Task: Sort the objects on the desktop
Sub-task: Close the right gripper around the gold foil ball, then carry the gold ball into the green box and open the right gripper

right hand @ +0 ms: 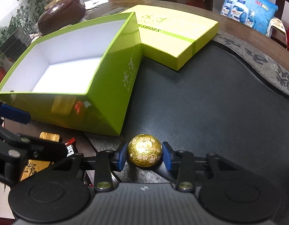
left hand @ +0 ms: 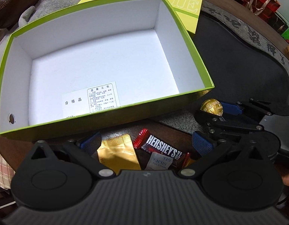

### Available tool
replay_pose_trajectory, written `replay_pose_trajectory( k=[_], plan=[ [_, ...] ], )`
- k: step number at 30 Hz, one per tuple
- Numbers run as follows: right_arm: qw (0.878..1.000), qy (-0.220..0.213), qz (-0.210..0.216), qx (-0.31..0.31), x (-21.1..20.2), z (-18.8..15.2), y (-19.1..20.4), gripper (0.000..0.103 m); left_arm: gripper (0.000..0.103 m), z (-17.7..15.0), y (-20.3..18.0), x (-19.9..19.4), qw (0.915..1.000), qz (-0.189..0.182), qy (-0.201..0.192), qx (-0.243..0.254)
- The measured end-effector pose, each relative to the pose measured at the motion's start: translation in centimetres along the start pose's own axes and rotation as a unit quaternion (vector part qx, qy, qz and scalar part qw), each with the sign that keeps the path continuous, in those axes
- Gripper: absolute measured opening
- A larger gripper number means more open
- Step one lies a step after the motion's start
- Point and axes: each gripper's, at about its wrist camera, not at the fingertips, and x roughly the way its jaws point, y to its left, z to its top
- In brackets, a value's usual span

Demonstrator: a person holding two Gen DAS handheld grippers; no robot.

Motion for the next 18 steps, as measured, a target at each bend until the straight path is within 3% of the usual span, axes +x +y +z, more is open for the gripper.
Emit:
replay_pose_trajectory(
  k=[9, 18],
  plan=[
    [1.000, -0.025, -0.001, -0.017, -4.3, -0.3, 1.1, 0.039, 0.103, -0.1, 0.7, -2.8, 0.9994, -0.024, -0.021, 0.009],
    [0.993, -0.086, 0.022, -0.084, -9.4, 2.3, 5.7, 0.039, 0.103, 2.3, 3.8, -9.5, 0.9946, -0.044, -0.093, 0.014]
  ],
)
